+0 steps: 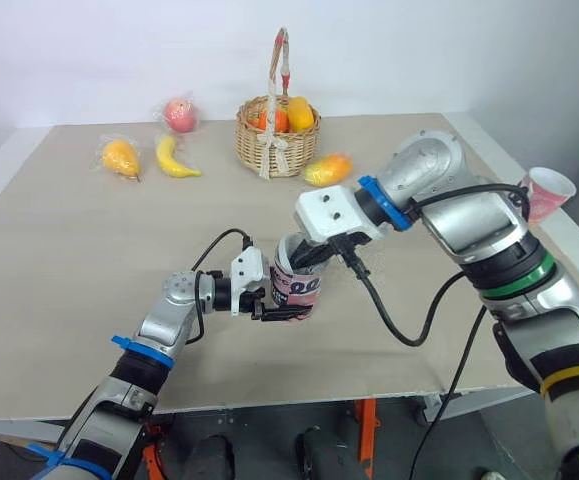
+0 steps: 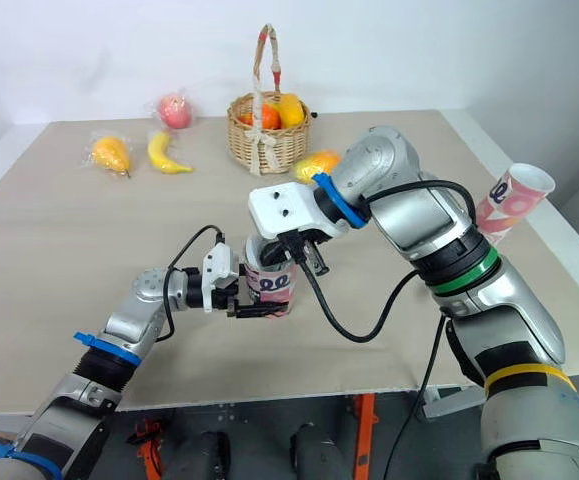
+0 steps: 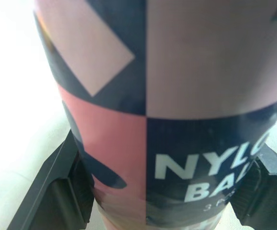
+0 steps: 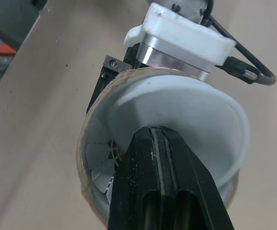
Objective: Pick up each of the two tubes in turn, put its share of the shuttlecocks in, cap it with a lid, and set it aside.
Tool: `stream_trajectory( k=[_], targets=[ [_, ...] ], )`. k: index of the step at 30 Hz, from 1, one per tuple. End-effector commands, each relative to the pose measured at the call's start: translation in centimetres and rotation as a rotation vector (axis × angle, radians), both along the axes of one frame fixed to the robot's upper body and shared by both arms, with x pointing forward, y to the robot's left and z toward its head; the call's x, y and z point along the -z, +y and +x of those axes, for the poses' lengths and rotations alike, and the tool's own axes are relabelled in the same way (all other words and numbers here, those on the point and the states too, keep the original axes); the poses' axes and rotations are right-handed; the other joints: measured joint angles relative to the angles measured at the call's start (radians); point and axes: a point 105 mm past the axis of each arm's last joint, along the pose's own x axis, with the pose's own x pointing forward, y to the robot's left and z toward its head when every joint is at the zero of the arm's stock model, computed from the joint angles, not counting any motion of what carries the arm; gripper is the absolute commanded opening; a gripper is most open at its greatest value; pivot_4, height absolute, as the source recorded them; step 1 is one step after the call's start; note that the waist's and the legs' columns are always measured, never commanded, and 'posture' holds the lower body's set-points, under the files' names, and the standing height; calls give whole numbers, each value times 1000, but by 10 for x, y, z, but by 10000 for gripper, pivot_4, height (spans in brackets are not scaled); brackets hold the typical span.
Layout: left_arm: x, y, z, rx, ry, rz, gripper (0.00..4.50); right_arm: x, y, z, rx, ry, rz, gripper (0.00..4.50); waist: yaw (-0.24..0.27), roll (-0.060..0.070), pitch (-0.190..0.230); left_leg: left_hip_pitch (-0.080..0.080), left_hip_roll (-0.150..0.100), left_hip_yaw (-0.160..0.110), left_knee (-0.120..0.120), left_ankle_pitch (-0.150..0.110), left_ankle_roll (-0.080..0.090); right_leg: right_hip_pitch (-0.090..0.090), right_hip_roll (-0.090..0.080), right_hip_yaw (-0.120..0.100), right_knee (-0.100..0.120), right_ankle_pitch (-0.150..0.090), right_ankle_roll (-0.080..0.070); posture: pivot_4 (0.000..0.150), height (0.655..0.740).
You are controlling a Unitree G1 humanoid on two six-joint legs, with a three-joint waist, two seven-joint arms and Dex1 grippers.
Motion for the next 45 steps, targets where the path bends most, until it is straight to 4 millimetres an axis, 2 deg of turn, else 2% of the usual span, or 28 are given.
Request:
stream_trajectory(
  k=[1,8,12,15,20,24,33,34,36,39,40,45],
  targets=[
    [19,13,2,-55,58,64,32073,2,-1,0,-8,14,-30,227,0,0,0,0,0,0,0,0,0,0,0,0,0,0,0,1500,7400],
    [21,15,2,-57,61,67,32073,-37,-3,10,1,-36,131,227,0,0,0,0,0,0,0,0,0,0,0,0,0,0,-1,1500,7400],
    [19,15,4,-60,59,65,32073,-47,-14,9,7,-54,201,227,0,0,0,-1,0,0,0,0,0,-1,0,0,0,0,0,1500,7400],
    [20,15,3,-59,60,66,32073,-45,-25,2,35,5,201,9695,1,0,0,-1,0,0,0,0,0,-1,0,0,0,1,3,1500,7400],
    [20,16,4,-55,61,72,32073,-55,-29,8,98,-41,232,31811,-1,1,1,-1,0,0,-1,0,0,-1,0,0,0,1,2,1500,7400],
    [19,17,5,-55,59,76,32073,-61,-23,14,111,-80,252,31811,-1,1,1,-1,0,0,-1,0,0,-1,0,0,0,1,2,1500,7400],
    [19,19,6,-68,54,78,32073,-55,-2,15,52,-77,246,31811,-1,1,1,-2,0,0,-1,0,0,-2,0,0,0,1,2,1500,7400],
    [19,20,6,-71,53,78,32073,-53,-1,16,46,-77,239,22937,-1,1,1,-2,0,0,-1,0,0,-2,0,0,0,1,2,1500,7400],
    [19,20,7,-75,52,77,32073,-50,1,16,37,-77,229,19251,-1,1,1,-2,0,0,-1,0,0,-2,0,0,0,1,2,1500,7400],
    [19,21,7,-78,52,77,32073,-49,2,15,21,-77,226,4337,-1,1,1,-2,0,0,-1,0,0,-2,0,0,0,1,2,1500,7400],
    [19,21,7,-79,52,77,32073,-49,3,15,14,-77,226,645,-1,1,1,-2,0,0,-1,0,0,-2,0,0,0,1,2,1500,7400],
    [19,20,7,-80,52,76,32073,-52,-2,11,-3,-69,226,645,-1,1,1,-2,0,0,-1,0,0,-2,0,0,0,1,2,1500,7400]
  ],
)
